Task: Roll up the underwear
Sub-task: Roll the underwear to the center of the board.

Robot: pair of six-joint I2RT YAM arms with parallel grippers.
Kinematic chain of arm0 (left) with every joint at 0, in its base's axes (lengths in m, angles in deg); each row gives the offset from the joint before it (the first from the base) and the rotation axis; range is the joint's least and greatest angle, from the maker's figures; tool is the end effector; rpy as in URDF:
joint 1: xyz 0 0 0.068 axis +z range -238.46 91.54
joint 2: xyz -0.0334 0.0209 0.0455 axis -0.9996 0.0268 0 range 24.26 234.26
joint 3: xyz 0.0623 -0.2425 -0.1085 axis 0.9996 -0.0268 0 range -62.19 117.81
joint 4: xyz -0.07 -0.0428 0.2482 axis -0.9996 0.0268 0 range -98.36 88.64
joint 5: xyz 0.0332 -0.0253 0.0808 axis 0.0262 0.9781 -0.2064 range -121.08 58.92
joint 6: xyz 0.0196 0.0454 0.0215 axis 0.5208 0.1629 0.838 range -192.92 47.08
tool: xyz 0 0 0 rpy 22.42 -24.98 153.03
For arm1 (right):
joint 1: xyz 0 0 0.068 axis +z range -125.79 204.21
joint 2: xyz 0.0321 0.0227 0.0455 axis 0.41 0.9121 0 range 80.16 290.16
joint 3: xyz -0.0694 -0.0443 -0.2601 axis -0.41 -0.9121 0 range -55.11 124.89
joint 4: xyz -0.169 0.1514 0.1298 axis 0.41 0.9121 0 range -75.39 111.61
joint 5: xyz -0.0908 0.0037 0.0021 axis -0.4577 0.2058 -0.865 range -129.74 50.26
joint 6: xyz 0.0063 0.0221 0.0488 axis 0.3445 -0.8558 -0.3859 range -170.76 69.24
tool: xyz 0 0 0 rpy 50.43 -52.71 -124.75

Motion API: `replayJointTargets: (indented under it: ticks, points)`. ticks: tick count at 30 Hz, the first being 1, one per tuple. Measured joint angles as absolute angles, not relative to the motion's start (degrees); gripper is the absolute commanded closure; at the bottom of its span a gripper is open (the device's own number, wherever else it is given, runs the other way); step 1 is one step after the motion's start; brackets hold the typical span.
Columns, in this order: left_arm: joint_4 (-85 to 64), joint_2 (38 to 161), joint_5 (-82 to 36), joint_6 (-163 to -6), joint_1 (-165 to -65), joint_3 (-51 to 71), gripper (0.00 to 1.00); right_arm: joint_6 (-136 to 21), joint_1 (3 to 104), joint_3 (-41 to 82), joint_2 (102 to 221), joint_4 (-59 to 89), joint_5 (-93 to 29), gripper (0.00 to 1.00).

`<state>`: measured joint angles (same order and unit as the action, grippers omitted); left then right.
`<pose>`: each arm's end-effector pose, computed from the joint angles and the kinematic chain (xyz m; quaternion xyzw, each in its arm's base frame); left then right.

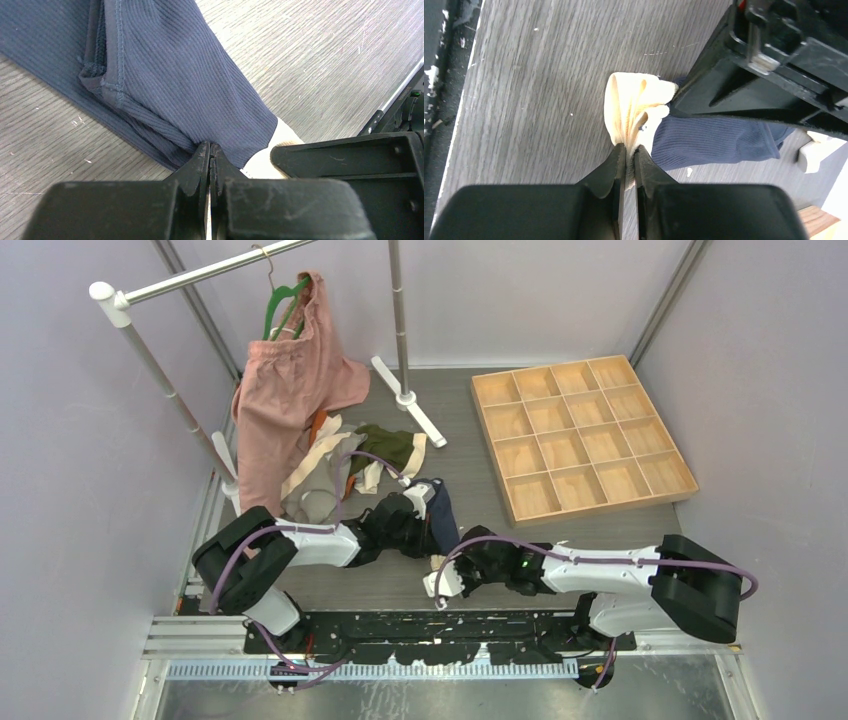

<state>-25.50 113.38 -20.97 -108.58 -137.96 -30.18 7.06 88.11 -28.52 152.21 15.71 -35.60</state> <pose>0.1791 -0.2191 0.1344 0.1457 0.8916 -0.3438 0.2562 0.0982 0.2063 0.1526 -0.8175 0.4403 0.0531 0.3675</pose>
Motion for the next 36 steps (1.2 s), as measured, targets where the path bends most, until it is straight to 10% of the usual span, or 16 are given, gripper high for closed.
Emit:
replayJointTargets:
  ticks: [36]
  points:
    - [-17.61, 102.34, -19.75, -109.97, -138.11, -36.91, 0.99, -41.53, 75.49, -16.30, 159.86, 22.62, -10.92, 0.99]
